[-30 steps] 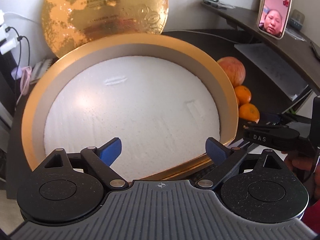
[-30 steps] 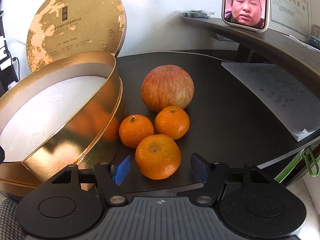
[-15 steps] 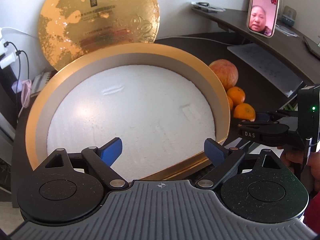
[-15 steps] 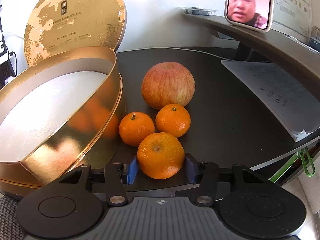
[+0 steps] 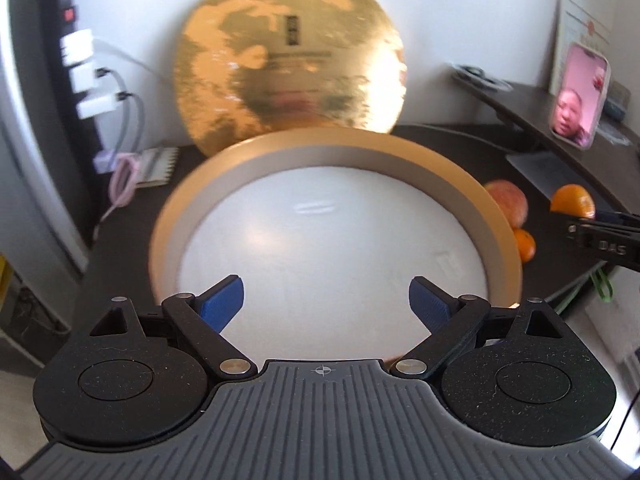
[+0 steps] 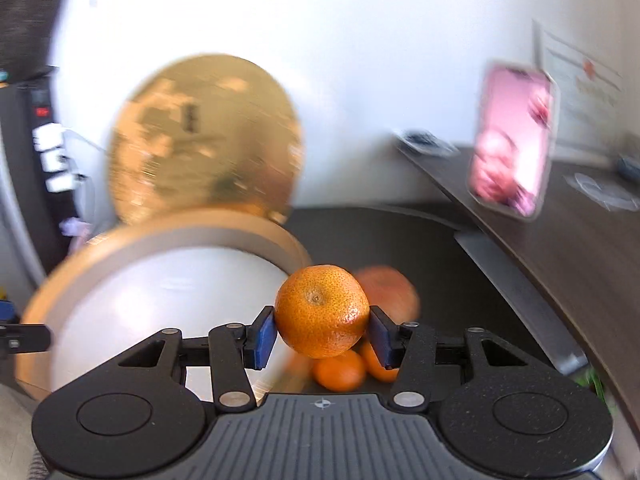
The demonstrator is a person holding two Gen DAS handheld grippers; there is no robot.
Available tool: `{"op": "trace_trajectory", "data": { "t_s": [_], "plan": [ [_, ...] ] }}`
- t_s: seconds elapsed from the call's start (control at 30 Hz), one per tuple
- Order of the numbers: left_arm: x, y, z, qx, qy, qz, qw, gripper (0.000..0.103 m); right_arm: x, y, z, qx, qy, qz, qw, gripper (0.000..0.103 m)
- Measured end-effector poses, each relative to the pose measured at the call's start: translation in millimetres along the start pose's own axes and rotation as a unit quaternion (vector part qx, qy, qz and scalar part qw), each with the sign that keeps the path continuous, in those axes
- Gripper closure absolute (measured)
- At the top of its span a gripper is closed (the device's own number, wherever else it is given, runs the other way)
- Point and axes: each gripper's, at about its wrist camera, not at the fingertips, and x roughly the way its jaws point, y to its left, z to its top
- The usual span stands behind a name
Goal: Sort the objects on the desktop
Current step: 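Carry the mandarin with the right gripper into the gold box and release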
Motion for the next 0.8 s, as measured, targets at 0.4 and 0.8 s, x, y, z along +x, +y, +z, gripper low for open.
{"op": "trace_trajectory", "data": {
  "t_s": [0.4,0.8],
  "plan": [
    [-12.9,70.7,-21.3,-0.041,0.007,0.067,0.9969,0.009,54.7,104.2,10.1,-0.069,0.065,0.118,0.989,0.054],
    [8.0,125.1,-30.9,-0.108,0.044,0.116,0.9864,0.008,132.6,172.4,1.9,-0.12,0.152,0.144,0.97,0.054]
  ]
}}
